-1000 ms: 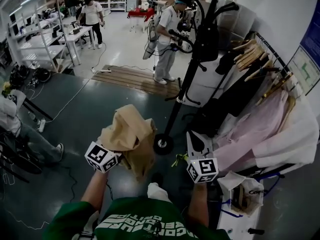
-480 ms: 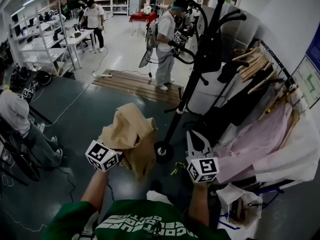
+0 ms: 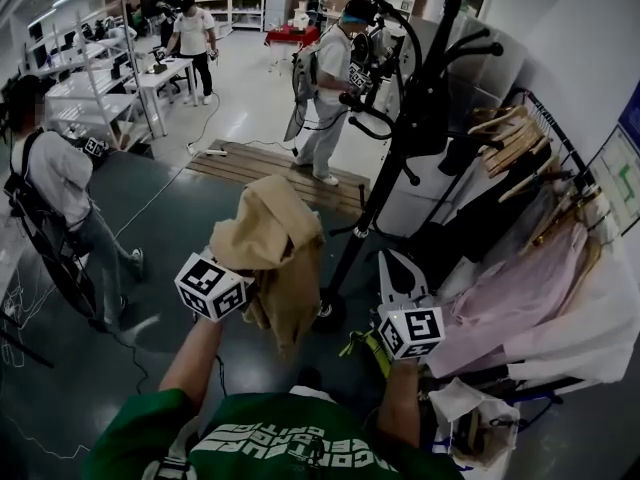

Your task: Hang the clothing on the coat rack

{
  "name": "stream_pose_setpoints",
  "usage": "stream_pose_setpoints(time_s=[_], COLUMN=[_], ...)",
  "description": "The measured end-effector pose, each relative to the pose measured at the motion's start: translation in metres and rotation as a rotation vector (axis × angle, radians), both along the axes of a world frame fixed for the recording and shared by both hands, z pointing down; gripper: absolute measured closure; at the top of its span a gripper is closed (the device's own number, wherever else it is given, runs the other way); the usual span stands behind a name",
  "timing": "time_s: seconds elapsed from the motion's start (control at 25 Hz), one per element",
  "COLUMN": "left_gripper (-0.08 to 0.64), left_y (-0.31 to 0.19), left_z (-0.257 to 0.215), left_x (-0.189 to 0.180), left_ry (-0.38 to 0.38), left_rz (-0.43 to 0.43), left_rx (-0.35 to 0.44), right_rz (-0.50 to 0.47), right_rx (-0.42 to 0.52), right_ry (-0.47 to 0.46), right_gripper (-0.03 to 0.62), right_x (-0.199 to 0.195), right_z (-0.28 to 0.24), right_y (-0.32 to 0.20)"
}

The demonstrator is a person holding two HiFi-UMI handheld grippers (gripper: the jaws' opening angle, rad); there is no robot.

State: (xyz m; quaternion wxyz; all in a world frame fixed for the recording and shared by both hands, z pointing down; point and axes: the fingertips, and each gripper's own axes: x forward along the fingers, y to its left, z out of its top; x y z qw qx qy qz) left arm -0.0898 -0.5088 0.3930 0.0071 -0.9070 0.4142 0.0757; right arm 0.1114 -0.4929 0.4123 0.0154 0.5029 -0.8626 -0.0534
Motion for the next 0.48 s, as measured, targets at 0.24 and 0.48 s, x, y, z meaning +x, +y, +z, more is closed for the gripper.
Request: stream_pose_setpoints(time_s=[0.24, 0.48], left_gripper=[0.482, 0.482], left_y=[-0.030, -0.058], left_z=[-0.034, -0.066], left_x=[0.007, 0.015], left_ry=[0.025, 0.031], left_rz=[-0.007, -0.008], left_rx=[0.003, 0.020], right_rz=[-0.011, -0.019], right_rx=[0.043, 0.085], right_ry=[0.027, 0.006], right_gripper=[0.583, 0.583], right_x=[-0.001, 0.001], right_z=[-0.027, -0.059], right_y=[-0.019, -0.039])
